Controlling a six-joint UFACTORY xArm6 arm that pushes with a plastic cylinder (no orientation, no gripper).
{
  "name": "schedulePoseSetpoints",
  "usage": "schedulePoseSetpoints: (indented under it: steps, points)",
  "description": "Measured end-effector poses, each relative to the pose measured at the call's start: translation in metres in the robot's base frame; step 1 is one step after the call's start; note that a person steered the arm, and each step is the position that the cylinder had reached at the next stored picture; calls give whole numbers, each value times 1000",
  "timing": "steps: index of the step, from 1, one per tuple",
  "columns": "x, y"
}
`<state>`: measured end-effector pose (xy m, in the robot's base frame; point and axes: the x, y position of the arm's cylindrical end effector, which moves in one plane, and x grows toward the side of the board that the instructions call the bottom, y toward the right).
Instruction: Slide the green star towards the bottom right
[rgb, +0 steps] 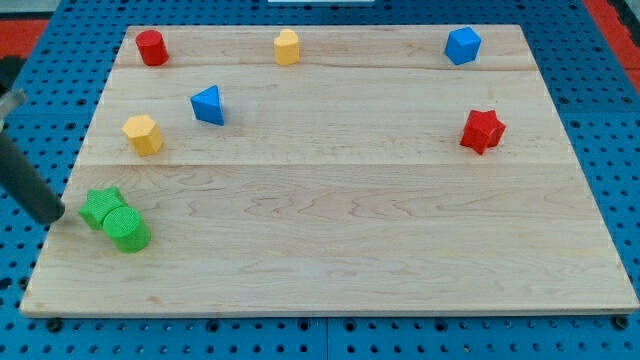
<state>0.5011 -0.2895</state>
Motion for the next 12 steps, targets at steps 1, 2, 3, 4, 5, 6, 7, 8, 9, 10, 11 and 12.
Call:
schedulePoseSetpoints:
  steps: [1,2,3,4,5,6,7,8,9,10,11,12]
  points:
    - [-3,41]
    - [14,128]
    - [9,101]
    - [45,87]
    - [52,182]
    - [44,241]
    - [17,203]
    - [-2,225]
    - [15,328]
    - [56,394]
    - [63,340]
    - [100,374]
